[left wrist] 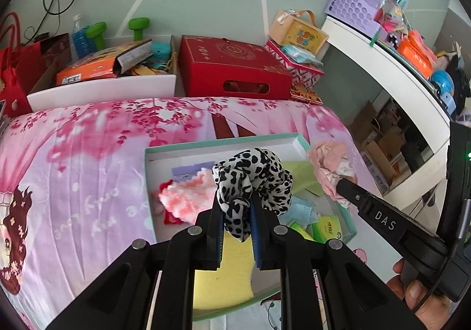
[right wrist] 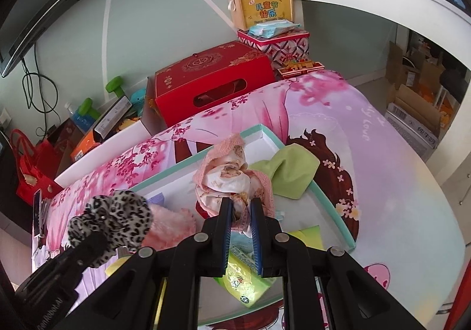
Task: Organize soft objects
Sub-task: 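Open the left gripper over the tray while the right gripper releases the bundle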
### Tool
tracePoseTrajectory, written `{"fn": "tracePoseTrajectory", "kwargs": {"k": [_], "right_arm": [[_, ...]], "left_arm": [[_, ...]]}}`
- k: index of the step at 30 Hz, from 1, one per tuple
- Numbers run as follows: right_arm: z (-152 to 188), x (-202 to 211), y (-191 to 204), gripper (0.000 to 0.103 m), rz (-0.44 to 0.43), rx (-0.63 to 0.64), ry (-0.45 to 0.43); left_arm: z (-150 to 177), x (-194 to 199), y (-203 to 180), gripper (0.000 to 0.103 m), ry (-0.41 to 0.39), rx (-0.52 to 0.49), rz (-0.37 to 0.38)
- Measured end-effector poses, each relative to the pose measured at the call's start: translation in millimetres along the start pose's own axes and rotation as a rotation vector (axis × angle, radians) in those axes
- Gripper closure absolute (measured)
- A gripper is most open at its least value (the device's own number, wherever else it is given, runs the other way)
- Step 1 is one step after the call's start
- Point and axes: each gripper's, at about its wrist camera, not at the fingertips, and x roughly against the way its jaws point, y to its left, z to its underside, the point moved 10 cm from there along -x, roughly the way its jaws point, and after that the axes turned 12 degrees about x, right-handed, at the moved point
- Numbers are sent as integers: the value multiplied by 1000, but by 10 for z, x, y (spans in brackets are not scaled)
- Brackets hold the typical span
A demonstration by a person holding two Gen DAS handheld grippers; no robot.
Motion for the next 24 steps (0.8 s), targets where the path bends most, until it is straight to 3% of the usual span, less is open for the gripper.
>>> {"fn": "tracePoseTrajectory", "kwargs": {"k": [5, 7, 9, 14, 16, 19, 21, 24], "right_arm": [[45, -85, 74, 89, -13, 26, 32], [80, -128, 94, 88, -7, 36, 52], [111, -161, 111, 86, -11, 41, 66], [187, -233, 136, 86, -7, 58, 105], [207, -248, 130, 84, 7, 66, 118], [219, -260, 122, 75, 20, 74, 131], [229, -272, 114, 53, 29, 80, 139], [231, -275, 110, 47, 48, 93, 144]], "left_arm": [[43, -115, -64, 83, 14, -19, 11], [71, -161, -56, 68, 30, -18, 11], [82, -188, -44, 60, 38, -17, 4], [64, -141, 20, 59, 35, -2, -13], [34, -97, 70, 53, 28, 15, -16], [-30, -20, 169, 44, 8, 41, -31], [-75, 24, 266, 41, -4, 61, -55], [-124, 55, 437, 36, -17, 84, -110]]}}
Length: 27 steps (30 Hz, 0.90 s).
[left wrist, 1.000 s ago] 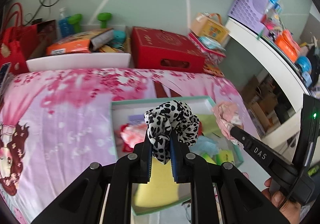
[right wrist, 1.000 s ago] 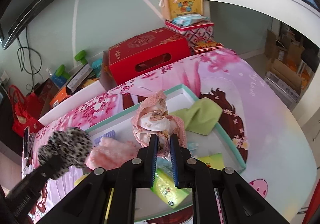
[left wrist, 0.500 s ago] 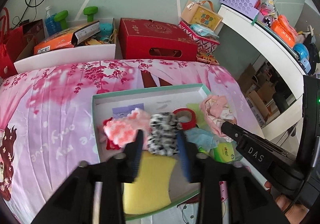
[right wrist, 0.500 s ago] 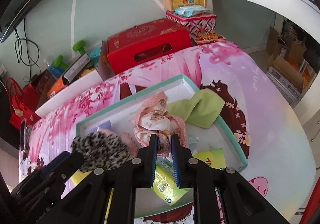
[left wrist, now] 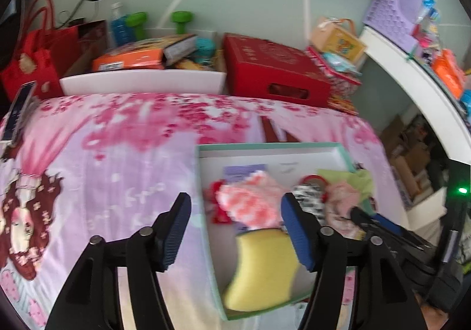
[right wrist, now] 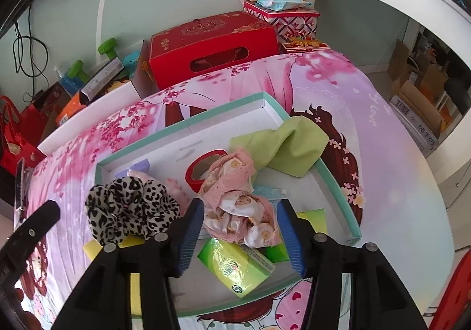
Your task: Organize soft objects
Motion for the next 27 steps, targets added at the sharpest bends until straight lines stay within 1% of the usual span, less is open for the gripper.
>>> {"fn": "tracePoseTrajectory", "kwargs": {"k": [2, 4, 5, 6, 7, 8, 10, 11, 12, 14, 16, 18, 21, 24, 27], "right_arm": [[1, -1, 5, 42, 3, 4, 3], [4, -5, 10, 40, 7, 9, 7], [5, -6, 16, 37, 10, 16, 9], [5, -8, 22, 29, 14, 22, 10], [2, -10, 30, 26, 16, 28, 11], [2, -11, 39, 21, 17, 34, 11], [-5, -8, 61, 17, 15, 47, 7], [-8, -8, 67, 12, 16, 51, 7], [-12, -7, 74, 6, 18, 55, 5], [-23, 5, 88, 0, 26, 66, -1], [-36, 19, 99, 0, 33, 77, -7], [-45, 34, 117, 0, 39, 84, -11], [-59, 72, 143, 0, 47, 96, -19], [-85, 150, 207, 0, 57, 116, -38], [-74, 226, 308, 0, 51, 138, -57]], "left_arm": [[-34, -17, 141, 35, -5, 16, -52], [-53, -51, 290, 32, -6, 27, -108], [-54, -77, 387, 30, -1, 34, -147], [-49, -101, 458, 25, 5, 37, -177], [-39, -123, 506, 20, 10, 38, -196], [-30, -153, 584, 19, 18, 41, -225], [-25, -178, 670, 16, 25, 49, -252], [-26, -188, 715, 13, 23, 56, -264], [-28, -186, 752, 7, 20, 61, -275], [-29, -181, 814, 5, 12, 66, -299], [-40, -167, 875, 4, -5, 77, -326], [-42, -168, 903, 4, -3, 85, -334], [-48, -142, 930, 4, -8, 105, -327], [-60, -99, 925, 4, -16, 102, -318], [-44, -56, 935, 4, -14, 103, -314]]}}
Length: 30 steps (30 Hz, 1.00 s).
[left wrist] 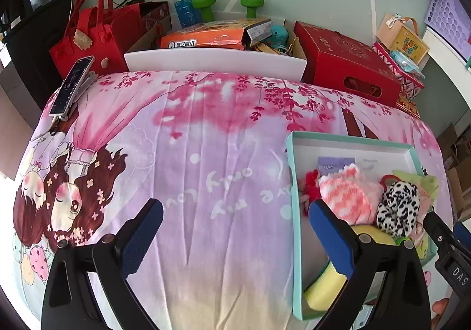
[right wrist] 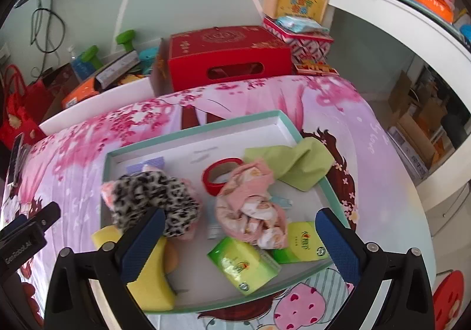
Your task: Organize soft objects
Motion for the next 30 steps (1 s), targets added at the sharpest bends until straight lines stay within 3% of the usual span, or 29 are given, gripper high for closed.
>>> {"fn": "tracePoseTrajectory", "kwargs": {"k": [16, 30], "right_arm": [[191, 340, 348, 0, -30, 80, -55], [567, 365, 635, 0, -84, 151, -25]], "left_arm": [[215, 336, 315, 4, -13, 8, -2], [493, 514, 647, 4, -58, -25, -138]]}}
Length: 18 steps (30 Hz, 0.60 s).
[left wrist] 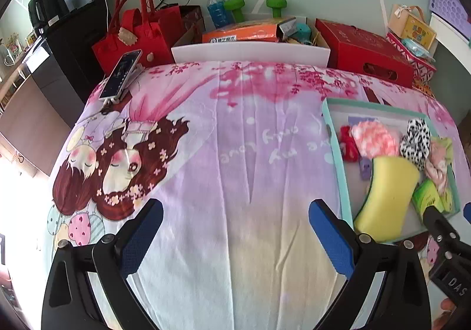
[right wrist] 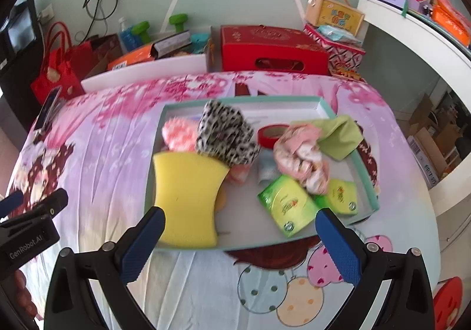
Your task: Organize soft objects
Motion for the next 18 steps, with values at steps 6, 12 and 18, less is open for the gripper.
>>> {"fn": "tracePoseTrajectory", "kwargs": {"k": [6, 12, 18], "right_arm": [[125, -24, 136, 0, -30, 27, 21], [116, -13, 182, 0, -35, 33, 16], [105, -44, 178, 0, -34, 33, 20]], "left_arm": [[158, -21, 78, 4, 27, -20, -9], [300, -45, 143, 4, 53, -27, -24], [291, -63, 171, 4, 66, -15, -22]]}}
